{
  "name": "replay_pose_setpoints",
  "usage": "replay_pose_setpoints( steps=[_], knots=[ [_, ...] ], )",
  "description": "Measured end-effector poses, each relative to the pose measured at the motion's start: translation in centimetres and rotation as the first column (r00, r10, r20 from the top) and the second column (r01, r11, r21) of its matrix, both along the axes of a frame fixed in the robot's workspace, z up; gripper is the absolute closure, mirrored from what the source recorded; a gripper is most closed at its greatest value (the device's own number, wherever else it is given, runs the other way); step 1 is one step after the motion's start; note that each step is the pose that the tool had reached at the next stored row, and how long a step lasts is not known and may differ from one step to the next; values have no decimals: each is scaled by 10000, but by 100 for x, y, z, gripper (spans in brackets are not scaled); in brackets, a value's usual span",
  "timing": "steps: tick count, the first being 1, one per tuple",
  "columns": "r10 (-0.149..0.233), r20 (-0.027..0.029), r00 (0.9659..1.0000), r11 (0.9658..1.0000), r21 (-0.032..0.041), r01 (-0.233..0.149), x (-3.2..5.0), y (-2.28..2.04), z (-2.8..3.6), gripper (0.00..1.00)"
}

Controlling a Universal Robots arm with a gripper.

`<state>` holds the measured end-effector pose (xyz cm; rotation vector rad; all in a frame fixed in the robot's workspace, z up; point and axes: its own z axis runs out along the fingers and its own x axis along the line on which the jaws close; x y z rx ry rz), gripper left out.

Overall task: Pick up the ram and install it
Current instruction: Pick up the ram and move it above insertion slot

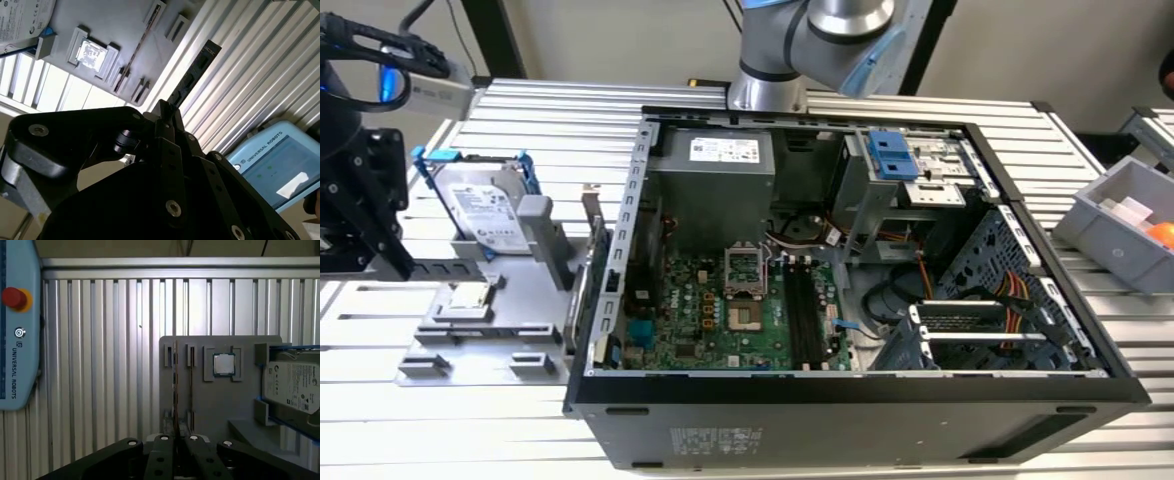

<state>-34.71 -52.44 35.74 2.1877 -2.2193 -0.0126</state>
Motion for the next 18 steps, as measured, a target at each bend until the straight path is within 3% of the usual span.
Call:
replay_pose_setpoints(
  steps=[18],
  knots=[
    [0, 1, 10000, 10000, 0, 0, 0, 0, 190, 100]
  ],
)
